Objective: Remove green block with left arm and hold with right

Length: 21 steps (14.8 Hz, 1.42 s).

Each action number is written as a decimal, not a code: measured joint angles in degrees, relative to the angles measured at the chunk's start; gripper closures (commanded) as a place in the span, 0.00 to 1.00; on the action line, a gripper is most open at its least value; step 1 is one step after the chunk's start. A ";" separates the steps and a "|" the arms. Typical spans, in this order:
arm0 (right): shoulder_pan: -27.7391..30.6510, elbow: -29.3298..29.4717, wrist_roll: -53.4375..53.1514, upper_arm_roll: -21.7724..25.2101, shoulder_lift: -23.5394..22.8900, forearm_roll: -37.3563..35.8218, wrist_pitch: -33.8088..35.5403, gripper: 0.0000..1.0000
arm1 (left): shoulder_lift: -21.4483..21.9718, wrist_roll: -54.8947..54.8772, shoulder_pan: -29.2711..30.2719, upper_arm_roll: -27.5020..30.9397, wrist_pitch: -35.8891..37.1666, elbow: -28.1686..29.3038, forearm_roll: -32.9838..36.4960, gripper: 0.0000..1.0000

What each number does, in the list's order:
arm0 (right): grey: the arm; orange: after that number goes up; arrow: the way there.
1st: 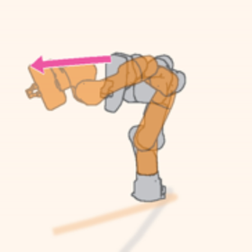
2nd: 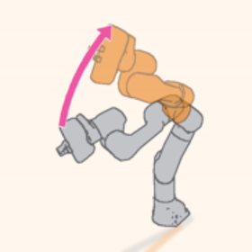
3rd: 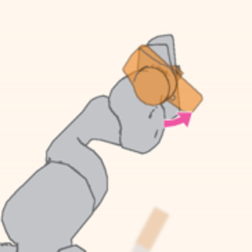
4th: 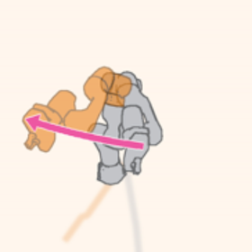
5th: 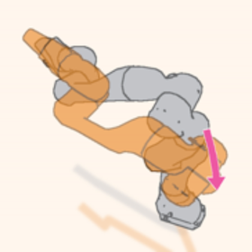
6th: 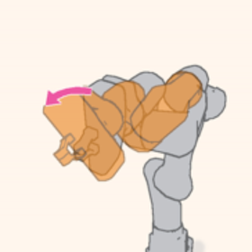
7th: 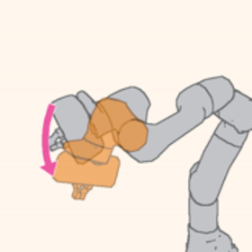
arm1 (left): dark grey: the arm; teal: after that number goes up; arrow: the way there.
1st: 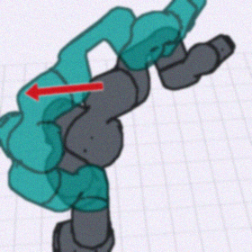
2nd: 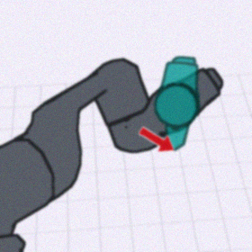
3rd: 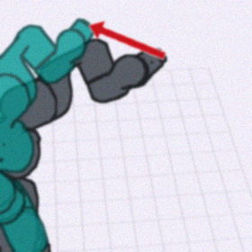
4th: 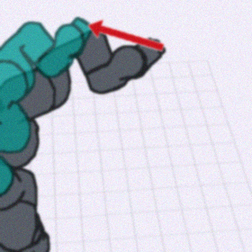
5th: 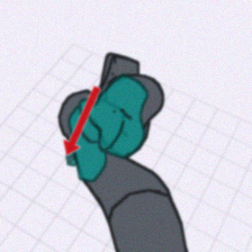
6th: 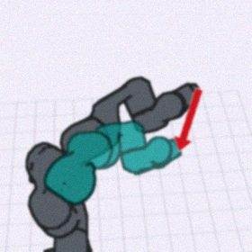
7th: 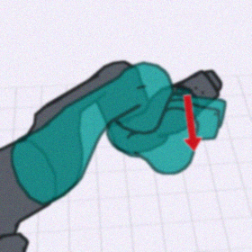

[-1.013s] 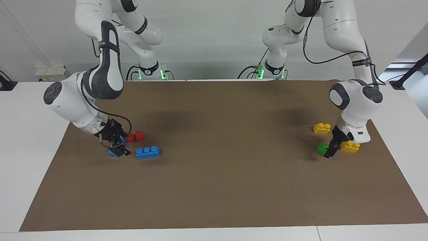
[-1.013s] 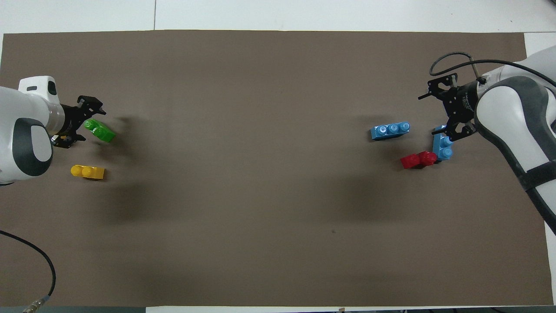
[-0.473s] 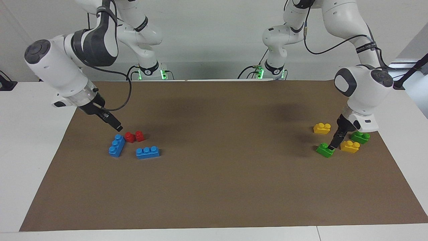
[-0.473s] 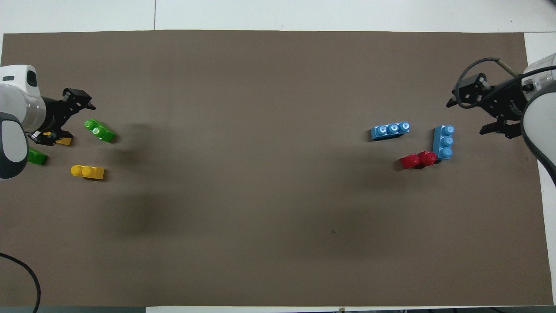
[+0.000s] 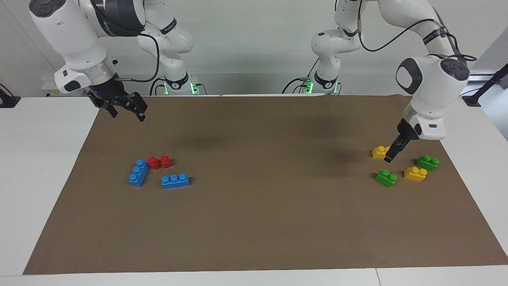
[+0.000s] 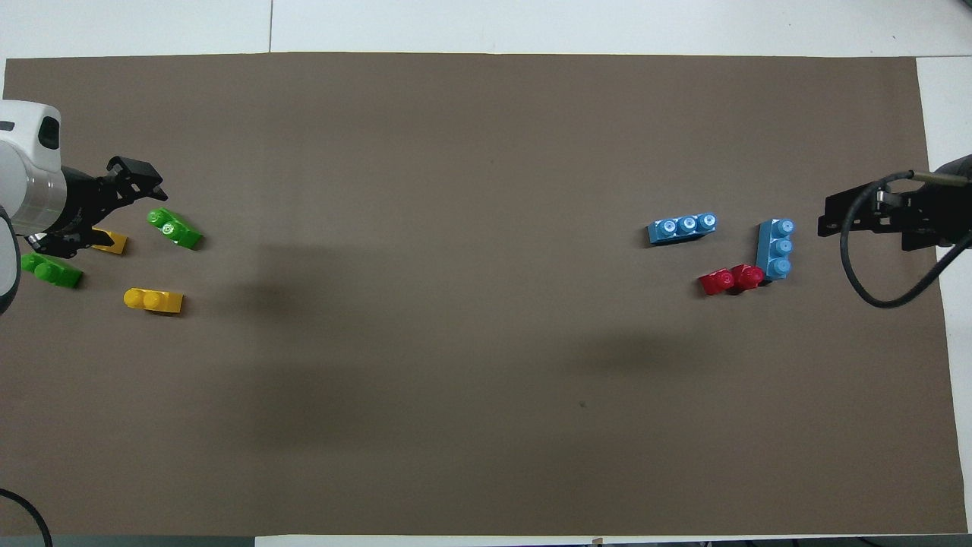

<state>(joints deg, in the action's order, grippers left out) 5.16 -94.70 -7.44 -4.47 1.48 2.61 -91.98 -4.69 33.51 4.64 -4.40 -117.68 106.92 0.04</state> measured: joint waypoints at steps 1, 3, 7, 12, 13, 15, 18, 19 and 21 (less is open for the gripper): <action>0.00 -0.04 1.78 0.02 0.51 -0.01 0.64 0.00 | 1.18 -1.75 -0.50 -0.04 1.16 -0.21 0.17 0.00; -0.05 -0.07 3.12 0.01 1.23 -0.04 1.04 0.00 | 3.99 -8.05 -0.68 0.00 4.49 -0.38 0.32 0.00; -0.04 -0.07 4.09 0.12 1.35 -0.18 0.91 0.00 | 9.54 -19.36 -0.66 0.18 12.30 -0.48 0.32 0.00; -0.21 -0.11 4.89 0.08 1.35 -3.07 0.92 0.00 | 12.56 -27.90 -0.68 -0.89 22.14 -1.40 0.32 0.00; -0.21 -0.13 4.90 0.08 1.35 -3.11 0.93 0.00 | 12.67 -28.31 -0.68 -1.27 23.76 -2.51 0.32 0.00; -0.21 -0.13 4.90 0.08 1.35 -3.13 0.93 0.00 | 12.84 -28.78 -0.68 -1.72 25.64 -4.74 0.32 0.00; -0.21 -0.13 4.90 0.08 1.35 -3.13 0.93 0.00 | 12.86 -29.48 -0.68 -2.10 25.89 -5.74 0.32 0.00; -0.21 -0.13 4.90 0.08 1.35 -3.14 0.93 0.00 | 12.86 -29.49 -0.68 -2.13 25.89 -6.01 0.32 0.00; -0.21 -0.15 4.90 0.09 1.35 -3.15 0.95 0.00 | 12.86 -29.50 -0.68 -2.13 25.89 -6.91 0.32 0.00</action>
<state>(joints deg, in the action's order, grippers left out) 4.96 -94.86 -2.55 -4.38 2.82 -0.54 -91.04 8.17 4.01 3.96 -6.53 -91.79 100.01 0.37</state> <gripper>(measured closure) 0.000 0.000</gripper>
